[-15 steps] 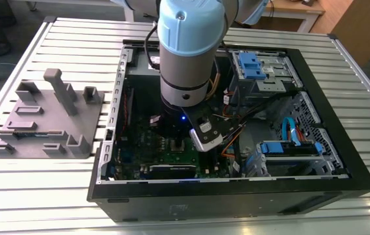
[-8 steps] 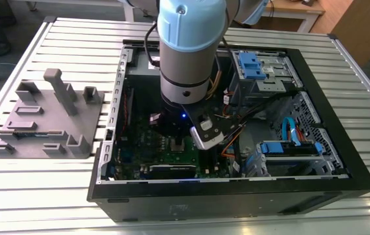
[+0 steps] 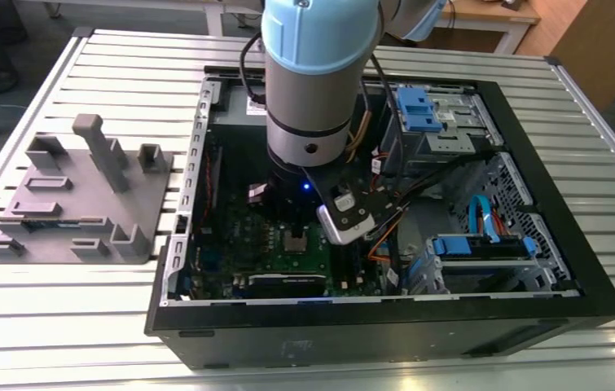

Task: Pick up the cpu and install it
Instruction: 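Close the cpu cover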

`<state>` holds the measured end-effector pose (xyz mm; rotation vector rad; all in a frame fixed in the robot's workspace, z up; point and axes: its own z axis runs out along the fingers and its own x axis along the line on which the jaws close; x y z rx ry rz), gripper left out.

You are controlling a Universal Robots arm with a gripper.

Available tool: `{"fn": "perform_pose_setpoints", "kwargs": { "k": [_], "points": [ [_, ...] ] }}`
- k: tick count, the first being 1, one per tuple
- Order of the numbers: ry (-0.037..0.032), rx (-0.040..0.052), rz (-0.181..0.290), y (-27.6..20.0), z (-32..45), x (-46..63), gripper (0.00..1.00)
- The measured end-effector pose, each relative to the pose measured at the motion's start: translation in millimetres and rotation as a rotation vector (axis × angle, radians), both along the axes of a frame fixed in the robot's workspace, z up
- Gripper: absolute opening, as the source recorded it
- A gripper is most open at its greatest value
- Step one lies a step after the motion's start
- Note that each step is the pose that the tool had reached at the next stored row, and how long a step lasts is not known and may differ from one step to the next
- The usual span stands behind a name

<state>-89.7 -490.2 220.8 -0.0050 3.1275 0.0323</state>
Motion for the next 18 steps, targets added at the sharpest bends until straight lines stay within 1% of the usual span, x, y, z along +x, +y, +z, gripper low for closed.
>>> {"fn": "perform_pose_setpoints", "kwargs": {
  "k": [6,13,15,18],
  "points": [
    [0.0,0.0,0.0,0.0,3.8,0.0,0.11],
    [0.0,-0.0001,0.0,0.1,4.2,0.0,0.11],
    [0.0001,-0.0002,0.0,0.9,4.2,0.0,0.11],
    [0.0001,-0.0002,0.0,3.5,3.9,1.1,0.11]
  ]
}}
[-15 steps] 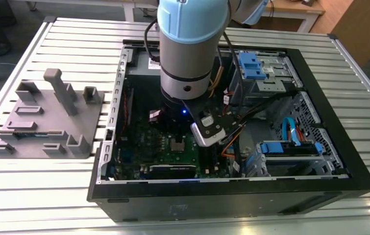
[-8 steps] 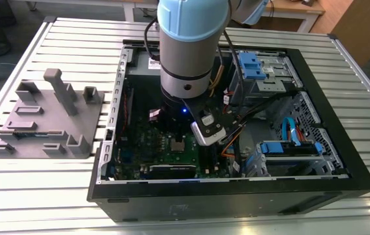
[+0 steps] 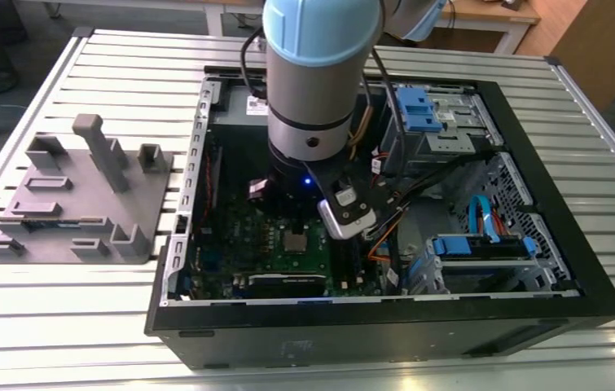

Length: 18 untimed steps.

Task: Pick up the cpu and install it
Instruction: 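Close the cpu cover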

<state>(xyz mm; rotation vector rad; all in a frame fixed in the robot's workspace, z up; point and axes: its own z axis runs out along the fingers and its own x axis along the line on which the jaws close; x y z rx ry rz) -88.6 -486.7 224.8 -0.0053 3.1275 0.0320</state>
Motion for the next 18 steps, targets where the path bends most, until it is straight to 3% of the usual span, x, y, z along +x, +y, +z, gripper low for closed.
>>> {"fn": "perform_pose_setpoints", "kwargs": {
  "k": [9,18],
  "points": [
    [0.0,0.0001,0.0,10.5,-1.6,14.6,0.11],
    [-0.0001,0.0002,0.0,19.9,-3.6,37.8,0.11]
  ]
}}
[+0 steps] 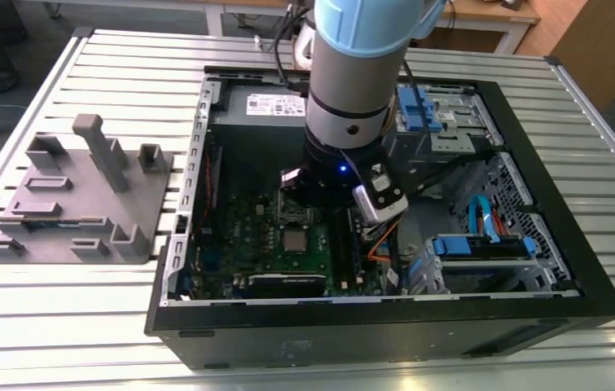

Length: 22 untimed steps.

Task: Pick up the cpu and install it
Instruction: 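Close the cpu cover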

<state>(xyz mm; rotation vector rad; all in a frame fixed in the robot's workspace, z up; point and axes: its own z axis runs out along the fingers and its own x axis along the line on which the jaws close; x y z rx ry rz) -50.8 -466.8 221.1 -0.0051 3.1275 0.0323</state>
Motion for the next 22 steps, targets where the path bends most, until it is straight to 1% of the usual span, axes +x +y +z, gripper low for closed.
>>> {"fn": "perform_pose_setpoints", "kwargs": {
  "k": [3,8,11,22],
  "points": [
    [0.0,0.0,0.0,4.4,-0.7,5.0,0.11],
    [0.0,0.0,0.0,15.4,-2.1,7.2,0.11],
    [0.0,0.0,0.0,20.1,-3.1,7.7,0.11],
    [0.0,0.0,0.0,20.2,-4.2,8.0,0.11]
  ]
}}
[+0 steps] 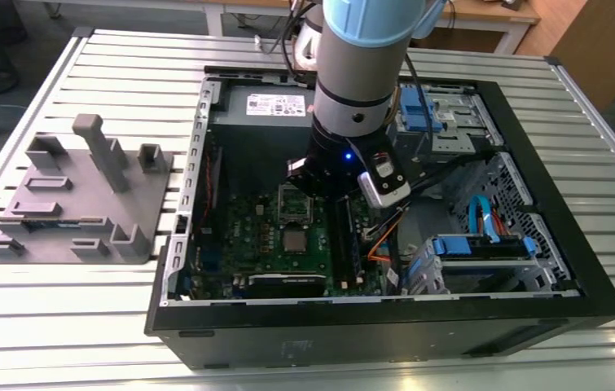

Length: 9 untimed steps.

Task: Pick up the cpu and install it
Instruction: 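Close the cpu cover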

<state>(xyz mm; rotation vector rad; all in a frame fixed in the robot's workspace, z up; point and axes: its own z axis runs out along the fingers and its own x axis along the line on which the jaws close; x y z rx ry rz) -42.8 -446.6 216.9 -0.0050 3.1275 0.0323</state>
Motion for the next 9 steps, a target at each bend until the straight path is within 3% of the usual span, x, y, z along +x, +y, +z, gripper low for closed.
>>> {"fn": "perform_pose_setpoints", "kwargs": {
  "k": [9],
  "points": [
    [0.0,0.0001,0.0,5.8,-0.6,0.3,0.11]
  ]
}}
